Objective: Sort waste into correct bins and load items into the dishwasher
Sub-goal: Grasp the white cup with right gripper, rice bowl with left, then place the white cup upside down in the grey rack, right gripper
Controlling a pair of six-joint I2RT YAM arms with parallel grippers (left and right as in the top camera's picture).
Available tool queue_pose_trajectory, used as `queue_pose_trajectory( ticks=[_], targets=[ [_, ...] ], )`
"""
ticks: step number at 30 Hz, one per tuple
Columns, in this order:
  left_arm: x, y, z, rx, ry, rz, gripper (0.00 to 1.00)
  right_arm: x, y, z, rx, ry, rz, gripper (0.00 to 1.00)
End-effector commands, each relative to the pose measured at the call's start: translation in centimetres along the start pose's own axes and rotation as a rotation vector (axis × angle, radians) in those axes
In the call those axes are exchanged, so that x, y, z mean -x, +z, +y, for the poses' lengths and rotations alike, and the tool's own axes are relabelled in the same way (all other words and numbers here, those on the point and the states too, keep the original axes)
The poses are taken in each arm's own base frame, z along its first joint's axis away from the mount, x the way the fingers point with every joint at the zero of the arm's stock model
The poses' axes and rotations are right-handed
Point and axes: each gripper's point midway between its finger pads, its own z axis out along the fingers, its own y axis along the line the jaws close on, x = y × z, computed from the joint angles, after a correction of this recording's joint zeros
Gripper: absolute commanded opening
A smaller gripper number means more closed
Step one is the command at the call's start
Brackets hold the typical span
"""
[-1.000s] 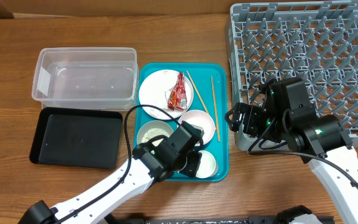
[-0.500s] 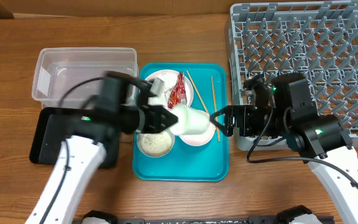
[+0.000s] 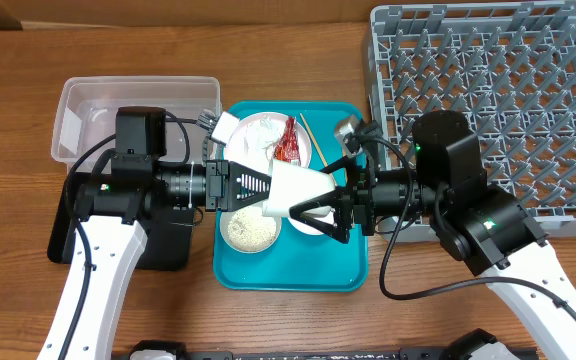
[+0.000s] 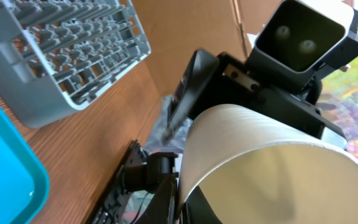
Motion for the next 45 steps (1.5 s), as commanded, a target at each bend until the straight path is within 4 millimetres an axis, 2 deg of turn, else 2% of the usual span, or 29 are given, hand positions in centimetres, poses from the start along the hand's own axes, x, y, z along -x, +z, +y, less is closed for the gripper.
queue_pose_trajectory(
  ticks=[1, 6, 7, 8, 9, 10, 13, 17, 19, 21, 23, 26, 29, 34, 37, 38, 39, 42, 45],
  targets=[
    [-0.3, -0.1, -2.0, -0.084, 0.052, 0.022, 0.04, 0.1, 0.1, 0.9, 0.017, -0.001, -0.003, 0.76],
    [-0.3, -0.1, -1.9, -0.077, 0.052, 0.020, 0.04, 0.3, -0.3, 0.5, 0.003, 0.006, -0.014, 0.67],
    [-0.2, -0.1, -1.9, -0.076, 0.051, 0.020, 0.08, 0.4, -0.5, 0.3, -0.003, 0.009, -0.018, 0.66],
    [-0.2, -0.1, -1.9, -0.075, 0.051, 0.019, 0.16, 0.5, -0.8, 0.1, -0.014, 0.015, -0.025, 0.65],
    [-0.2, -0.1, -1.9, -0.073, 0.052, 0.019, 0.31, 0.6, -1.2, -0.2, -0.025, 0.022, -0.032, 0.63],
    [-0.2, -0.1, -1.8, -0.072, 0.051, 0.018, 0.51, 0.7, -1.6, -0.5, -0.039, 0.030, -0.041, 0.61],
    [-0.1, -0.1, -1.2, -0.037, 0.040, 0.010, 0.61, 1.0, -3.5, -2.3, -0.123, 0.078, -0.080, 0.61],
    [0.0, -0.1, 0.7, 0.072, 0.005, -0.014, 0.75, 0.4, -7.8, -6.7, -0.368, 0.211, -0.148, 0.60],
    [0.1, -0.2, 1.8, 0.134, -0.011, -0.027, 0.77, -0.8, -10.2, -9.3, -0.530, 0.309, -0.170, 0.57],
    [0.1, -0.3, 2.5, 0.173, -0.021, -0.034, 0.77, -2.9, -12.8, -12.0, -0.723, 0.443, -0.177, 0.56],
    [0.2, -0.3, 2.7, 0.184, -0.022, -0.036, 0.77, -5.4, -14.7, -13.7, -0.881, 0.543, -0.144, 0.56],
    [0.2, -0.3, 2.7, 0.184, -0.022, -0.036, 0.78, -8.5, -16.6, -15.3, -1.056, 0.641, -0.070, 0.56],
    [0.2, -0.3, 2.7, 0.184, -0.022, -0.036, 0.78, -11.1, -18.0, -16.8, -1.191, 0.732, 0.017, 0.56],
    [0.0, -0.3, 2.7, 0.185, -0.033, -0.034, 0.77, -13.6, -17.3, -18.5, -1.213, 0.847, 0.140, 0.57],
    [0.0, -0.3, 2.7, 0.185, -0.033, -0.033, 0.77, -13.8, -16.8, -20.0, -1.214, 0.857, 0.168, 0.66],
    [0.0, -0.3, 2.7, 0.185, -0.032, -0.034, 0.77, -13.7, -16.7, -20.4, -1.213, 0.856, 0.166, 0.75],
    [0.1, -0.4, 2.8, 0.192, -0.032, -0.035, 0.77, -13.5, -16.6, -20.7, -1.213, 0.849, 0.157, 0.82],
    [-0.1, -0.4, 3.6, 0.237, -0.043, -0.037, 0.77, -12.2, -16.7, -20.8, -1.210, 0.818, 0.112, 0.93],
    [-0.5, -0.3, 5.2, 0.336, -0.065, -0.031, 0.78, -9.8, -17.1, -19.9, -1.194, 0.772, 0.047, 0.95]
  ],
)
